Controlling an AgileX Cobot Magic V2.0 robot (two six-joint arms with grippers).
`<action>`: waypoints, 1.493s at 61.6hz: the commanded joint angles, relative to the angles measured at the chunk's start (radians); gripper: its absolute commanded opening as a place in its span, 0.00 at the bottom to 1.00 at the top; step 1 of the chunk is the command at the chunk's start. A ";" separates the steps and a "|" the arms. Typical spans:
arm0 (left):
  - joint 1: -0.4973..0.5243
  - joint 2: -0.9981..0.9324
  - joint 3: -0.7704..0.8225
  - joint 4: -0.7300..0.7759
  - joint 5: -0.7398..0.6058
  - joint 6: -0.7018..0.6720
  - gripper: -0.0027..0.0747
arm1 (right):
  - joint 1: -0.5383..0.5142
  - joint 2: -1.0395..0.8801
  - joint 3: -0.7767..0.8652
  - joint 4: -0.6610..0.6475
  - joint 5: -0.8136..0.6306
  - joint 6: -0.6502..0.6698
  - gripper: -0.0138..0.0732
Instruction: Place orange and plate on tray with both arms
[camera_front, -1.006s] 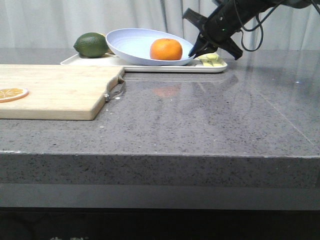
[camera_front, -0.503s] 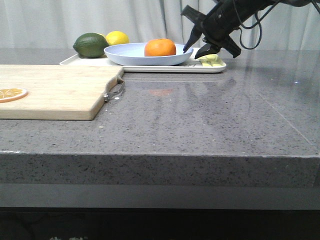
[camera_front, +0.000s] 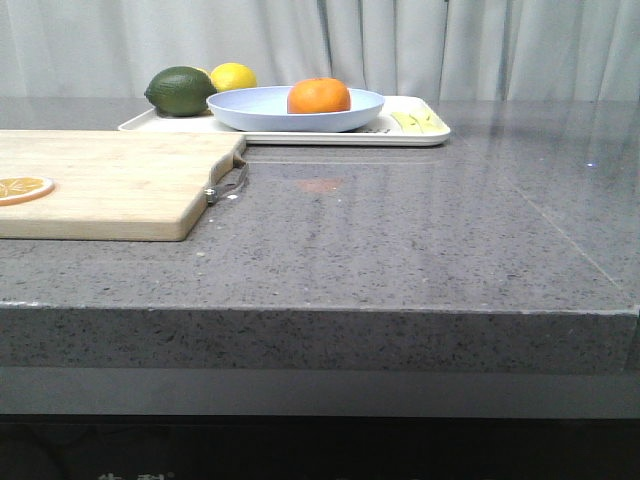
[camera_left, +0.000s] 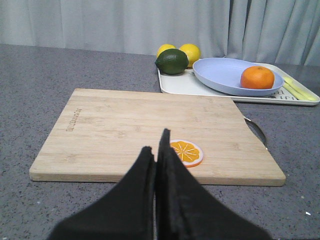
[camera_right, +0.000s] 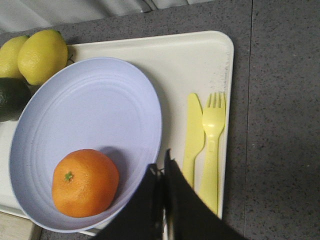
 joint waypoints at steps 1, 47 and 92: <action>0.003 0.013 -0.026 -0.001 -0.082 -0.007 0.01 | -0.005 -0.100 -0.030 -0.002 0.073 -0.026 0.08; 0.003 0.013 -0.026 -0.001 -0.082 -0.007 0.01 | -0.005 -0.842 0.943 -0.411 0.069 -0.188 0.09; 0.003 0.013 -0.026 -0.001 -0.082 -0.007 0.01 | -0.005 -1.798 2.316 -0.399 -0.775 -0.187 0.09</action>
